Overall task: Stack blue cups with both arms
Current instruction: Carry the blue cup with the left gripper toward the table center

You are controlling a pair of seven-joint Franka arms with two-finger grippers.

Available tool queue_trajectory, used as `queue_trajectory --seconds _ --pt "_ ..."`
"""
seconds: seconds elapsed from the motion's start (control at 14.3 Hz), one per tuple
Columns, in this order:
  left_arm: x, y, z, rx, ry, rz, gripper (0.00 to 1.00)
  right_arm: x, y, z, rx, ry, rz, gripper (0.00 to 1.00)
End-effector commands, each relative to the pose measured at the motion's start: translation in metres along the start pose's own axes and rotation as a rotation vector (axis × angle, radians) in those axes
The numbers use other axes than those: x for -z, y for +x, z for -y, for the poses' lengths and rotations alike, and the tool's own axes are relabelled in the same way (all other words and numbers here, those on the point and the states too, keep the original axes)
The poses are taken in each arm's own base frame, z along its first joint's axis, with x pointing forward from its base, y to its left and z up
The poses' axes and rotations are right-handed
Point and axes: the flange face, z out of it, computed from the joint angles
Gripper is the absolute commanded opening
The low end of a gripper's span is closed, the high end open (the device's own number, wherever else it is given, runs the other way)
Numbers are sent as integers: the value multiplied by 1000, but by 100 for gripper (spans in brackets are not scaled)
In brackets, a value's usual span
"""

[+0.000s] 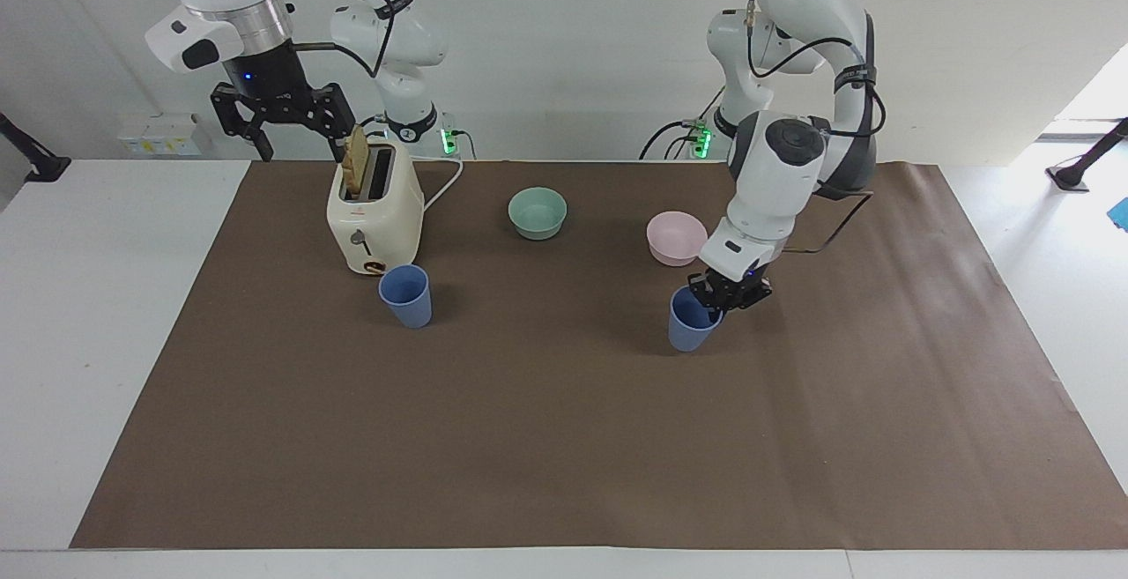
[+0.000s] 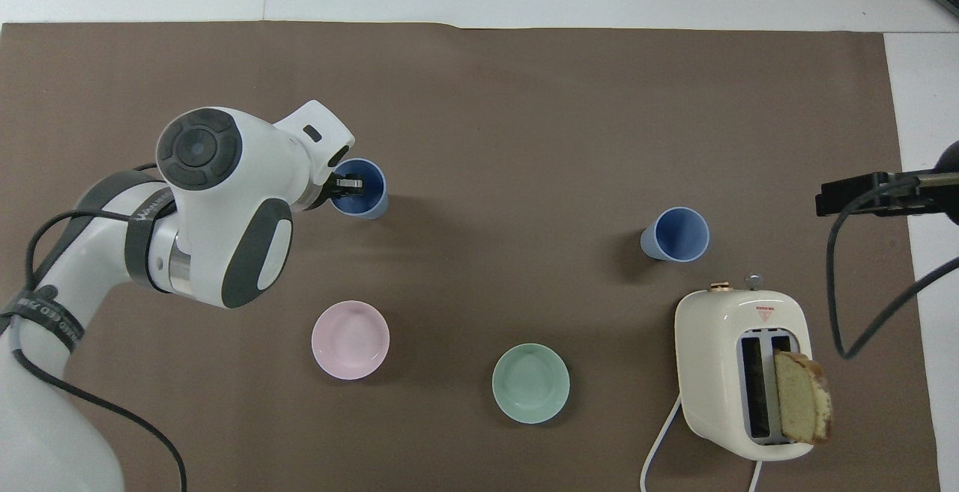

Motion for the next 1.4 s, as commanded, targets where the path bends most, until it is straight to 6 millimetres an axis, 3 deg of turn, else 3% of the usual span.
queue_trajectory --seconds 0.0,0.14,0.28,0.49,0.63,0.7,0.77,0.84,0.98,1.12,1.19,1.33 --pt "-6 -19 -28 13 -20 -20 0 -18 -8 -2 1 16 27 100" --pt "-6 -26 -48 31 -32 -32 0 -40 -6 -3 -4 16 36 100" --pt "-24 -34 -72 49 -42 -40 0 -70 -2 -2 -3 16 29 100" --pt "-25 -36 -72 49 -39 -34 0 -107 -1 1 3 16 48 100" --pt "-28 -42 -70 44 -30 -15 17 -126 4 3 9 22 69 100" --pt "-28 -41 -70 43 -31 -16 35 -141 8 2 9 27 82 100" --pt "-25 -38 -70 42 -33 -22 63 -154 11 2 8 31 85 100" --pt "-25 -37 -70 37 -33 -24 81 -169 15 2 7 37 86 100" --pt "-17 -33 -64 46 -28 -18 91 -199 24 2 9 47 82 100" --pt "9 -28 -53 37 -10 13 100 -217 33 10 11 57 54 100" --pt "25 -27 -41 26 -4 20 100 -221 36 12 11 60 43 100" --pt "65 -23 -2 25 6 32 100 -249 37 16 19 69 90 100"
